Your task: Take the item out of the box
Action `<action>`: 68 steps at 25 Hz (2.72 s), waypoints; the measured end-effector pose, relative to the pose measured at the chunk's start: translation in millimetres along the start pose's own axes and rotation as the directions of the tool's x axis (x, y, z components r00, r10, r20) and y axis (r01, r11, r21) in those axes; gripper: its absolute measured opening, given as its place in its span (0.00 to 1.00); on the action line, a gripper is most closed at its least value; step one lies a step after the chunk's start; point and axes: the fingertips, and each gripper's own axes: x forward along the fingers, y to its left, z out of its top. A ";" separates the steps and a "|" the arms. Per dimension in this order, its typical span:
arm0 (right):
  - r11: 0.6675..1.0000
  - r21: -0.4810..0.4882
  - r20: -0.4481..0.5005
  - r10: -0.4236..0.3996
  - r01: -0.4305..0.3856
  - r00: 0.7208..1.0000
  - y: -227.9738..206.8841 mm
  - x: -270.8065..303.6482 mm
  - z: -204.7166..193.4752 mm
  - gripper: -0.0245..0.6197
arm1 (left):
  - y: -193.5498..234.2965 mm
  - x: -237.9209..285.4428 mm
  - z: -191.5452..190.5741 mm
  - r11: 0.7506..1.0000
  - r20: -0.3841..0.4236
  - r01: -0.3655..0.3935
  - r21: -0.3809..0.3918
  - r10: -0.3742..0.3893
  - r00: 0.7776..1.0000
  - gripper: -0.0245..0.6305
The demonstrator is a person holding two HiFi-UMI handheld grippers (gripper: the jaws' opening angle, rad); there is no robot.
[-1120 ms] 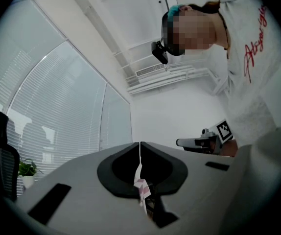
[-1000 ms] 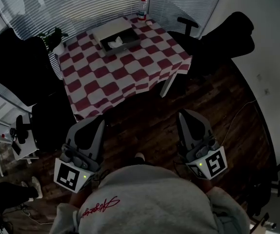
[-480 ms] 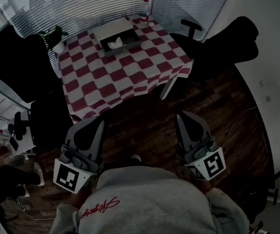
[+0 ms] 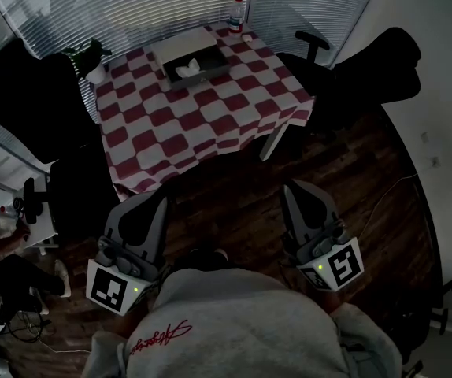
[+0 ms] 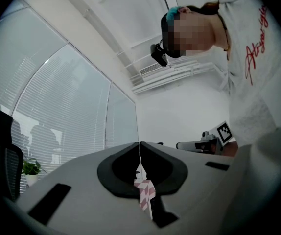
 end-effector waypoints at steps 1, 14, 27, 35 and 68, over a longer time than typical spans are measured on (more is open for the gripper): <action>1.000 0.000 0.001 -0.001 0.001 1.000 0.6 1.2 0.3 0.05 | 0.6 -0.5 -0.8 1.000 -0.001 0.002 -0.001 -0.002 1.000 0.07; 1.000 -0.004 -0.007 0.000 0.000 1.000 0.8 7.5 -3.9 0.05 | 9.6 2.5 -2.8 1.000 -0.001 -0.004 -0.014 0.004 1.000 0.07; 1.000 0.011 -0.009 0.027 -0.027 1.000 0.9 5.0 -4.6 0.05 | 4.9 -5.5 -1.5 0.999 -0.012 -0.043 0.003 0.043 0.999 0.07; 1.000 0.013 -0.001 0.028 -0.028 1.000 -2.8 8.9 -6.2 0.05 | 9.0 -4.6 -1.2 0.999 -0.013 -0.051 0.017 0.052 0.999 0.07; 1.000 -0.016 -0.002 -0.014 0.014 1.000 -52.4 105.7 -23.9 0.05 | 104.5 64.3 -26.5 1.000 0.004 -0.012 0.007 0.012 1.000 0.07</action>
